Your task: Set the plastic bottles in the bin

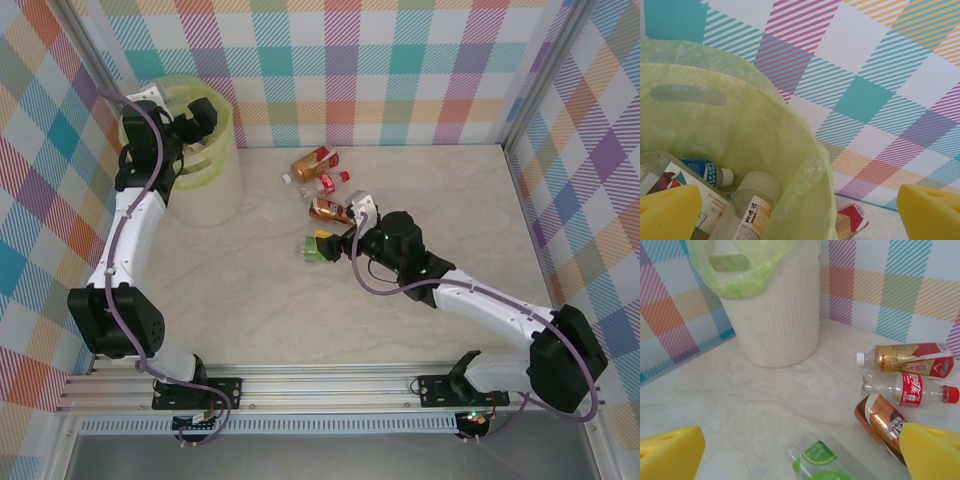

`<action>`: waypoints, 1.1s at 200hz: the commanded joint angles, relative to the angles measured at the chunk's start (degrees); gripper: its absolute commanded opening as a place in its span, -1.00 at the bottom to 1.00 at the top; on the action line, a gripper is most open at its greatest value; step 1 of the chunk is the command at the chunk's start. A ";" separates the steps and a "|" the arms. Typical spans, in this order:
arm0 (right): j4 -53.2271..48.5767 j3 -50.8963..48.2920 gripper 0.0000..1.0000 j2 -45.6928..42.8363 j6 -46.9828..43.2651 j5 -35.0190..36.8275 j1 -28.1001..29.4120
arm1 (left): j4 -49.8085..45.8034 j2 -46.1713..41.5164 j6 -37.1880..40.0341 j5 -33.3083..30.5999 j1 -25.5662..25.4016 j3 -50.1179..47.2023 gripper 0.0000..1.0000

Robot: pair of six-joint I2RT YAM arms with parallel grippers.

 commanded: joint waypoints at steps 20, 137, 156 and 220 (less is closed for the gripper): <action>-6.45 2.85 0.99 2.08 -9.24 -0.20 -1.41 | -3.02 -2.91 -0.50 -2.21 -4.18 1.40 1.00; -30.73 10.53 1.00 9.29 -24.65 -18.92 -11.14 | 2.25 -15.12 -9.09 -0.97 -11.68 -15.03 1.00; -32.70 12.43 0.97 12.40 -27.25 -20.95 -12.15 | 5.75 -19.07 -13.35 -0.64 -11.76 -22.14 1.00; -45.62 24.88 0.91 27.42 -37.79 -19.49 -12.24 | 3.57 -32.02 -21.61 -4.48 -11.76 -40.49 1.00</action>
